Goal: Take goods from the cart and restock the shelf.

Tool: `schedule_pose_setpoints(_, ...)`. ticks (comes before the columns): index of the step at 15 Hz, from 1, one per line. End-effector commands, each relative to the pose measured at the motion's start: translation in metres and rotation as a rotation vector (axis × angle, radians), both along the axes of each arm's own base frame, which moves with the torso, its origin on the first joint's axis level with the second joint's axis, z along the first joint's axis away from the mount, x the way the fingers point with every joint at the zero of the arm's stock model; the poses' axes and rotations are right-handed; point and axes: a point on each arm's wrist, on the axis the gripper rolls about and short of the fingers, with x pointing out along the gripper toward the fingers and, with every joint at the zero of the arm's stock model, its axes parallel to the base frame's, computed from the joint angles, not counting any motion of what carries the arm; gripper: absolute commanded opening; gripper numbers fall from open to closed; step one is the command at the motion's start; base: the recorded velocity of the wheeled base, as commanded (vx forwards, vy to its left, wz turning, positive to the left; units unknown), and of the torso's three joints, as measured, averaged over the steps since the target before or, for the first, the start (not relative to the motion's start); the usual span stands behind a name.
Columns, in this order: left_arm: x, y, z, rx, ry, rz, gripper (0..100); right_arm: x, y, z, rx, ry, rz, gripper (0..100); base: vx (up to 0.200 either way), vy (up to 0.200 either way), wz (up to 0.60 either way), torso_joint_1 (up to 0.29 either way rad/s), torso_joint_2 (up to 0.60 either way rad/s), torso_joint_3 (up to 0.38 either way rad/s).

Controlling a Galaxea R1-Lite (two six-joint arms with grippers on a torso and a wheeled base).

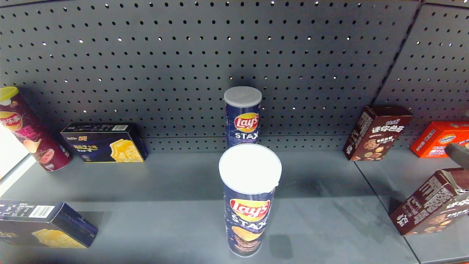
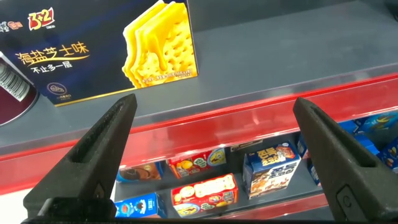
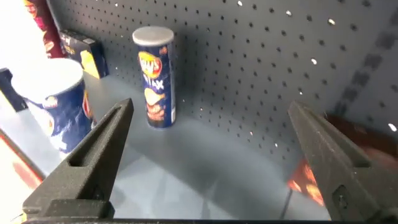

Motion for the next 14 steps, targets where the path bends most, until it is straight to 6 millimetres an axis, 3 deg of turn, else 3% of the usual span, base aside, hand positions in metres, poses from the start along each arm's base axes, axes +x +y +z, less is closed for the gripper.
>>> schedule_pose_setpoints(1, 0.000, 0.000, 0.000, 0.000, 0.001, 0.000, 100, -0.031, -0.021, -0.015, 0.027, -0.046, -0.022, 100, 0.000, 0.000, 0.00, 0.000, 0.00, 0.000)
schedule_pose_setpoints(7, 0.000, 0.000, 0.000, 0.000, 0.001, 0.000, 100, -0.083, -0.053, -0.068, 0.015, -0.029, -0.021, 100, 0.000, 0.000, 0.00, 0.000, 0.00, 0.000)
schedule_pose_setpoints(14, 0.000, 0.000, 0.000, 0.006, -0.001, -0.002, 100, -0.107, -0.068, -0.130, 0.000, -0.005, -0.021, 100, 0.000, 0.000, 0.00, 0.000, 0.00, 0.000)
